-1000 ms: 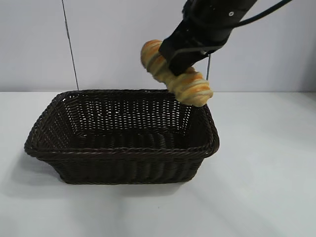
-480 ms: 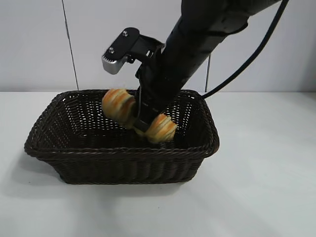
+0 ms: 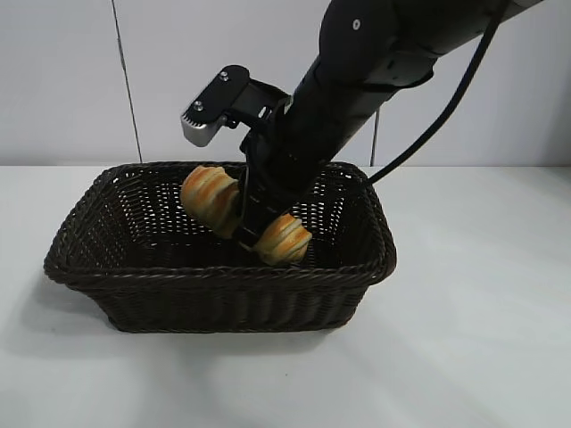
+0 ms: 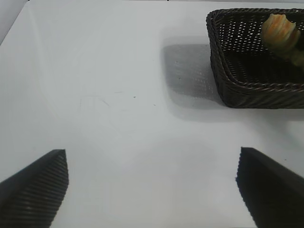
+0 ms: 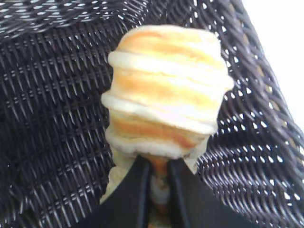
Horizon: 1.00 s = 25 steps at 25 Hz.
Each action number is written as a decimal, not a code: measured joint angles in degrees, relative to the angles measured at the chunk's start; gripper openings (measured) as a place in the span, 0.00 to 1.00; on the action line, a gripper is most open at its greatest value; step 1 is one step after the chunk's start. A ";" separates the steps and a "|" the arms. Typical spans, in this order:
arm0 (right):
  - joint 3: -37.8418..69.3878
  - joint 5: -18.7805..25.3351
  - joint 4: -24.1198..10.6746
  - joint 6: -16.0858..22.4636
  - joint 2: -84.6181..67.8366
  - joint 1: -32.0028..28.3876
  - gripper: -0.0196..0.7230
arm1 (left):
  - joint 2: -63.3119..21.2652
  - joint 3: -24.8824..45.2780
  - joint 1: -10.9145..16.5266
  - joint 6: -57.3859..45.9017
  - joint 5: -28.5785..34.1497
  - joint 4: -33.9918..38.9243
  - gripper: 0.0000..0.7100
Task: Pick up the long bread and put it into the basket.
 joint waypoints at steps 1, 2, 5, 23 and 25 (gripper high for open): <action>-0.07 -0.22 0.13 0.00 -0.54 0.00 0.81 | 0.00 0.00 0.00 0.00 0.00 0.00 0.98; -0.18 -0.37 0.29 0.14 -1.04 0.00 0.87 | 0.00 0.00 0.00 0.00 0.00 0.00 0.98; -0.31 -0.92 1.35 3.99 -2.64 0.00 0.94 | 0.00 0.00 0.00 0.00 0.00 0.00 0.98; -22.54 37.83 -11.05 48.48 -5.95 -15.07 0.96 | 0.00 0.00 0.00 0.00 0.00 0.00 0.98; -23.17 41.15 -12.76 49.91 -5.95 -18.32 0.96 | 0.00 0.00 0.00 -0.04 0.00 0.00 0.98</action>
